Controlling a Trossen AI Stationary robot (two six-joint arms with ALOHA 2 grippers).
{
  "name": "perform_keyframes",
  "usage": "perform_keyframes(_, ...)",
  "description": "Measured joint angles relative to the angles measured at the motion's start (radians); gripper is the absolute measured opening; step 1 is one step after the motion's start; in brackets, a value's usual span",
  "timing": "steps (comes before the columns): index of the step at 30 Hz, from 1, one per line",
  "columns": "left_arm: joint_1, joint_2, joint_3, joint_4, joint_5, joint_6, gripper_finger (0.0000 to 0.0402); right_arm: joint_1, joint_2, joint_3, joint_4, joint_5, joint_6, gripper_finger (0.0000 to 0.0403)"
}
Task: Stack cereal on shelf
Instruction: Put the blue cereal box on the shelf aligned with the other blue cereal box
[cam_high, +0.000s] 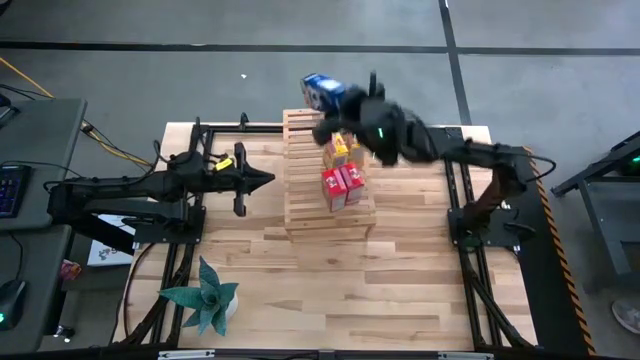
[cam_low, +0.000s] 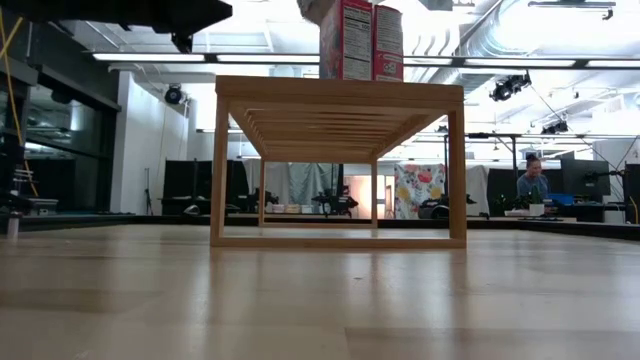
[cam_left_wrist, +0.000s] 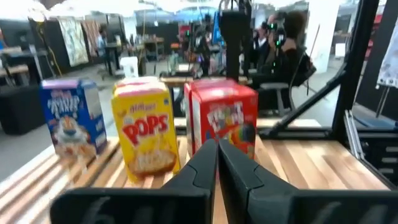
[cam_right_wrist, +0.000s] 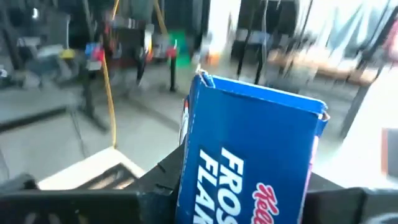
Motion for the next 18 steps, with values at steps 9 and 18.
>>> perform_keyframes(9, 0.0, 0.002, 0.0, -0.041, -0.001, -0.064, 0.0008, -0.203, 0.267, 0.419, -0.473, -0.208, 0.191, 0.0123)
perform_keyframes(18, 0.01, 0.004, 0.0, -0.035, -0.009, -0.048, 0.0008, -0.306, 0.261, 0.325, -0.576, -0.304, 0.329, 0.0123)
